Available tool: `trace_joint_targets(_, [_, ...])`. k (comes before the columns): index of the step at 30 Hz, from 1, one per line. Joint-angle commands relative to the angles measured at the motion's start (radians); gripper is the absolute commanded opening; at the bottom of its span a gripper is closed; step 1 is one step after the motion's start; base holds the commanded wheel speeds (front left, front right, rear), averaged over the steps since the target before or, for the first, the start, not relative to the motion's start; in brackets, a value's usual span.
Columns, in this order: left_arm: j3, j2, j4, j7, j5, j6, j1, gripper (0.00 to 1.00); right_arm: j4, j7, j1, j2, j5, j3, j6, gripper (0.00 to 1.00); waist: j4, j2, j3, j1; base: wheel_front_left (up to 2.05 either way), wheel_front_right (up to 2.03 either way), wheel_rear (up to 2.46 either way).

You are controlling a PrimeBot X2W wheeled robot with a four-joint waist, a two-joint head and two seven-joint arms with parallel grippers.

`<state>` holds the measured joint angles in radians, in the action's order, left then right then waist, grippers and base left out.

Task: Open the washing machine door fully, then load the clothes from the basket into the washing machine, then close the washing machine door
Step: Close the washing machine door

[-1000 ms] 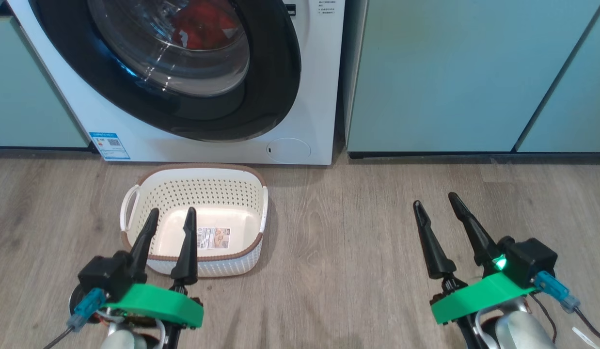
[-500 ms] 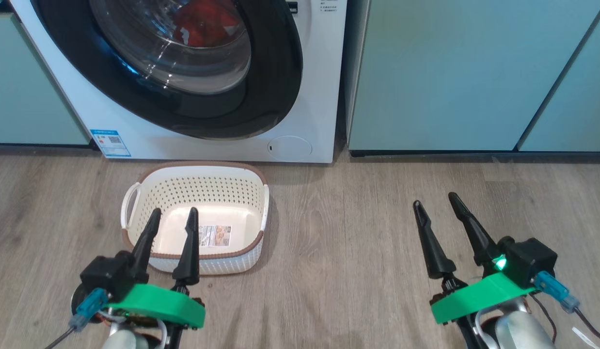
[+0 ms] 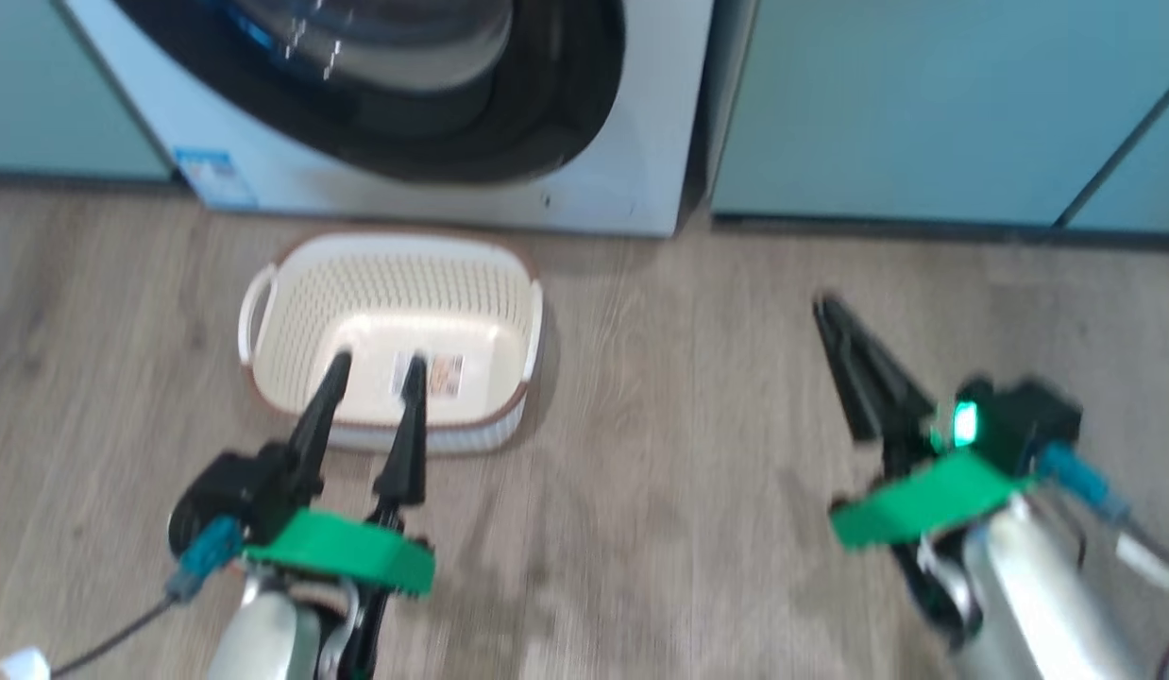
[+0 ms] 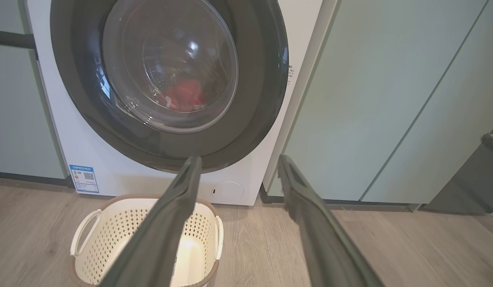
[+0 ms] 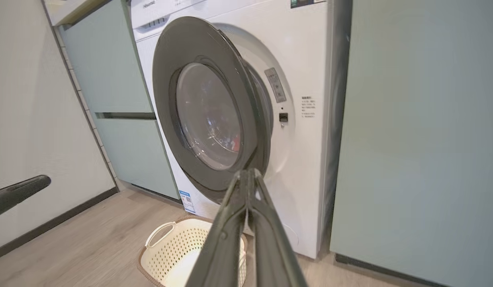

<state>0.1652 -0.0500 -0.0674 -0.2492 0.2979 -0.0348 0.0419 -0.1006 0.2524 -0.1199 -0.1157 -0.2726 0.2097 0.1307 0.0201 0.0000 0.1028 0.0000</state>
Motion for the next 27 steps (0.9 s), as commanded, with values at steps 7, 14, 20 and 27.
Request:
trace_joint_targets(7, [0.064,0.000,0.079,-0.013,0.036,0.038,0.165,1.00,0.024,0.009,-0.317,-0.176,-0.037,0.142,0.000,0.00,0.141,0.0000,0.247,0.0000,0.00,0.00,0.00])
trace_joint_targets(14, [0.132,0.000,0.108,-0.013,0.082,0.078,0.221,1.00,-0.057,0.006,-0.603,-0.304,-0.067,0.251,0.000,0.00,0.227,0.0000,0.356,0.0000,0.00,0.00,0.00])
trace_joint_targets(20, [0.167,0.000,0.123,-0.013,0.106,0.096,0.247,1.00,-0.161,-0.012,-0.810,-0.360,-0.090,0.359,0.000,0.00,0.273,0.0000,0.407,0.0000,0.00,0.00,0.00])
trace_joint_targets(27, [0.179,0.000,0.138,-0.013,0.117,0.111,0.274,1.00,-0.294,-0.032,-1.016,-0.369,-0.127,0.431,0.000,0.00,0.289,0.0000,0.455,0.0000,0.00,0.00,0.00])
